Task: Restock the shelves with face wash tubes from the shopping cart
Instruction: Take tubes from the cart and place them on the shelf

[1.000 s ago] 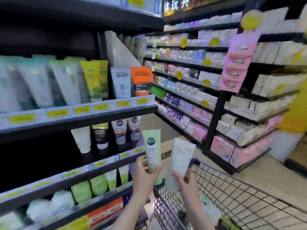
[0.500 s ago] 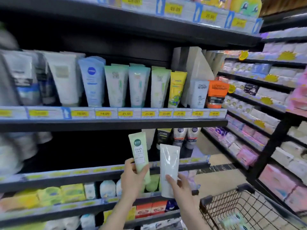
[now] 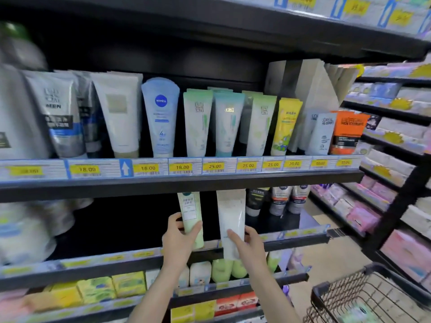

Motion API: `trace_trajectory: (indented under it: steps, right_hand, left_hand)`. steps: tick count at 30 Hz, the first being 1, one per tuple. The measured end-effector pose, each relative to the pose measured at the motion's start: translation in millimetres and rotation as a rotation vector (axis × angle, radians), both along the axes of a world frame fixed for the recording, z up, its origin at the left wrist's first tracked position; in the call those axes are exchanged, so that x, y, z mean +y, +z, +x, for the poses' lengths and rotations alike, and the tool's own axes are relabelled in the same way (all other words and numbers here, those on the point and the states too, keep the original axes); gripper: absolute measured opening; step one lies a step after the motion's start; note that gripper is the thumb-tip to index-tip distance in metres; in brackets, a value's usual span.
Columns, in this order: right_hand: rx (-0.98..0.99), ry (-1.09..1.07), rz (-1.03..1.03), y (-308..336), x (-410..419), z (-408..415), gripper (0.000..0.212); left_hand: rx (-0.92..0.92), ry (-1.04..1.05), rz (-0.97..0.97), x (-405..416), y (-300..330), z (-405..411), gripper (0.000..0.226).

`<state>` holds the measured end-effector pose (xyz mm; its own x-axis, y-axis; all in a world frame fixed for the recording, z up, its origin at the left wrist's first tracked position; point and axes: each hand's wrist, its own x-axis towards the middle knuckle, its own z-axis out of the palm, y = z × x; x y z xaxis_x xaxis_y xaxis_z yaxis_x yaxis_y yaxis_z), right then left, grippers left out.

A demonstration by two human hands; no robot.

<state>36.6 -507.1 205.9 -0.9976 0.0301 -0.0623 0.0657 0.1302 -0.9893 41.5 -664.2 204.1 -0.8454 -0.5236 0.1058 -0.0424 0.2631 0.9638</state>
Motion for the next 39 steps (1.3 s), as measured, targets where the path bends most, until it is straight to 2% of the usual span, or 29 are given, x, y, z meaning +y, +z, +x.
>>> trace_trajectory:
  steps: [7, 12, 15, 19, 26, 39]
  right_hand:
    - [0.085, 0.071, 0.011, 8, -13, -36, 0.024]
    - [0.072, 0.069, 0.031, 3, -30, -66, 0.034]
    - [0.106, 0.059, 0.099, 1, -41, -79, 0.031]
    - [0.15, 0.06, 0.171, -4, -52, -93, 0.042]
    - [0.154, 0.007, 0.364, -13, -72, -119, 0.042]
    - [0.151, -0.013, 0.271, -31, -75, -130, 0.042]
  left_hand:
    - [0.066, 0.077, -0.019, -12, 5, -26, 0.061]
    - [0.121, 0.128, -0.059, -24, -4, -32, 0.061]
    - [0.142, 0.149, -0.046, -31, -7, -34, 0.06]
    - [0.16, 0.152, -0.029, -33, -10, -37, 0.058]
    - [0.151, 0.139, -0.055, -33, -15, -39, 0.058]
    - [0.124, 0.106, -0.079, -33, -16, -41, 0.058]
